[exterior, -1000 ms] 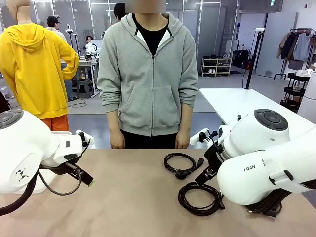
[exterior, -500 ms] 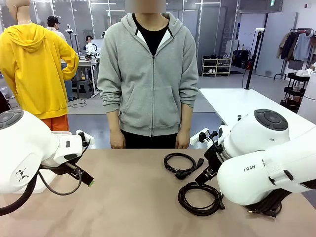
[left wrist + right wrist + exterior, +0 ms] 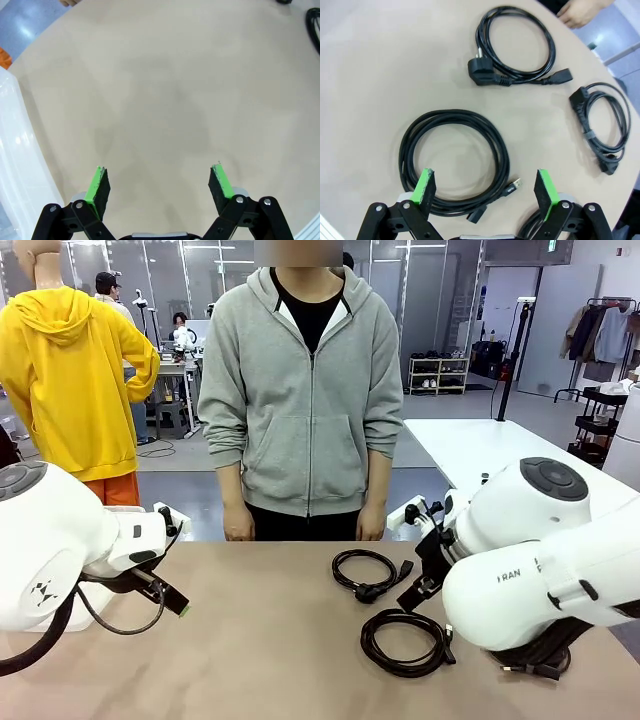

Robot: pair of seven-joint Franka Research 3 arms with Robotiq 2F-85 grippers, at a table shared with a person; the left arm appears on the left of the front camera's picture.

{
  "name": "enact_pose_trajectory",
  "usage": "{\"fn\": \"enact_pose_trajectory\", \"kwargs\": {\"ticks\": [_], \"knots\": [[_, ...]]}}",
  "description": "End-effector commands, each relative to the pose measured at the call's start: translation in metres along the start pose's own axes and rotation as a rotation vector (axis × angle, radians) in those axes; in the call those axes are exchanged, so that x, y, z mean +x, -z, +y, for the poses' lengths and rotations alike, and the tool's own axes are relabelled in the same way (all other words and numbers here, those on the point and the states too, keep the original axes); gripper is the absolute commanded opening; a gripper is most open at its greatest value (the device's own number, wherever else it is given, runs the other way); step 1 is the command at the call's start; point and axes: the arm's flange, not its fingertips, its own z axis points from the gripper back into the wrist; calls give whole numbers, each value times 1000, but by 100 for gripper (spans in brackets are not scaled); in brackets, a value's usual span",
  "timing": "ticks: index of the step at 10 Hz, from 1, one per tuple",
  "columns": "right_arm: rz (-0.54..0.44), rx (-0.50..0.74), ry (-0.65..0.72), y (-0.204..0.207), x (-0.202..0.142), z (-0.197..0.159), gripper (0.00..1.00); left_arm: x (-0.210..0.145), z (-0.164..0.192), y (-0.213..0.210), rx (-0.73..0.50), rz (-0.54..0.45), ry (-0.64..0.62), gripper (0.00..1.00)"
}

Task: Organize and store the cables.
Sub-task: Place the Power Cable into the Organizing box.

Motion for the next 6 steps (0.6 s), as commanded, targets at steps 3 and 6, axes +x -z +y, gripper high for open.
{"fn": "enact_pose_trajectory", "kwargs": {"ticks": [3, 6], "knots": [[-73, 104, -89, -68, -9, -68, 100, -17, 20, -83, -146, -12, 35, 100], [-133, 214, -64, -125, -52, -129, 100, -60, 41, -151, -219, -63, 109, 100]]}}
